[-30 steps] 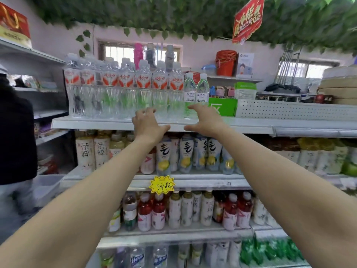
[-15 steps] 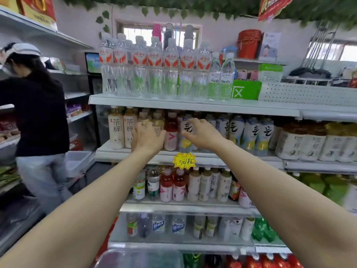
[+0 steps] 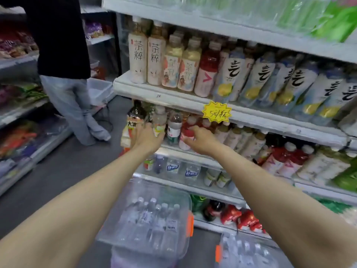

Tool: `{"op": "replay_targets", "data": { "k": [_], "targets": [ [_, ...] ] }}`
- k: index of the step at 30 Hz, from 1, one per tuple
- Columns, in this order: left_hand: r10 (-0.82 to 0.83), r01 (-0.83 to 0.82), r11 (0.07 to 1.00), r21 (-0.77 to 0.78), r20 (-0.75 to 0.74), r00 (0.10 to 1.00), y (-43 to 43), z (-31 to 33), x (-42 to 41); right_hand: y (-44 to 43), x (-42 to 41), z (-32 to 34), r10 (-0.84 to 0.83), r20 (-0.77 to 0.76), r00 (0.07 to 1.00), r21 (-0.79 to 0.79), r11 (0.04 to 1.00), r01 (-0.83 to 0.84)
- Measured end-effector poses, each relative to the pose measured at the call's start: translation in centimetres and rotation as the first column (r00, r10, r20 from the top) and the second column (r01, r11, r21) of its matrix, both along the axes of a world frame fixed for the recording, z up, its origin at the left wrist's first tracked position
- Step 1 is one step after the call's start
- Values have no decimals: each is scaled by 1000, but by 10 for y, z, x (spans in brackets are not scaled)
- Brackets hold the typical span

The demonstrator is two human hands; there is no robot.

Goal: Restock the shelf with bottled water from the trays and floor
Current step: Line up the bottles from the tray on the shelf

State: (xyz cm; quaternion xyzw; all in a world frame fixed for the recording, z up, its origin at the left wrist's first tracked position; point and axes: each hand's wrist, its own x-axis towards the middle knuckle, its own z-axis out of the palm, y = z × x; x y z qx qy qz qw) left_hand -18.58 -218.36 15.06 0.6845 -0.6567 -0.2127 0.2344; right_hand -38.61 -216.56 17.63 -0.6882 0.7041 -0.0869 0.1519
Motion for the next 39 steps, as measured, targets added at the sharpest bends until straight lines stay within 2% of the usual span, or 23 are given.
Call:
{"op": "replay_targets", "data": {
  "k": [4,9,12,15,20,24,27,31,39],
  "targets": [
    [44,-46,977,208,14,999,-4,-79,17,-13,8,-78,13,39,999,244,969,-22],
    [109,-107,896,432,20,994,10,-184,34,-4,16,-194,-3,89,996,508,860,-43],
    [136,-140,803,579,50,989,27,-246,39,14,18,-260,-148,146,978,670,742,12],
    [167,-160,718,677,56,984,50,-294,41,35,18,-314,-292,156,944,752,655,79],
    [160,-118,688,716,10,987,72,-345,40,54,23,-362,-550,114,827,829,511,226],
    [152,-97,656,748,-5,988,75,-361,37,52,22,-376,-726,89,682,892,362,270],
    [152,-93,640,763,-7,988,75,-370,37,52,25,-386,-756,99,647,899,347,268],
    [153,-76,633,771,-28,988,77,-378,39,49,26,-399,-755,86,650,917,315,245],
    [141,-82,630,772,-10,990,73,-392,46,53,24,-436,-800,222,557,916,367,162]
  ]
}}
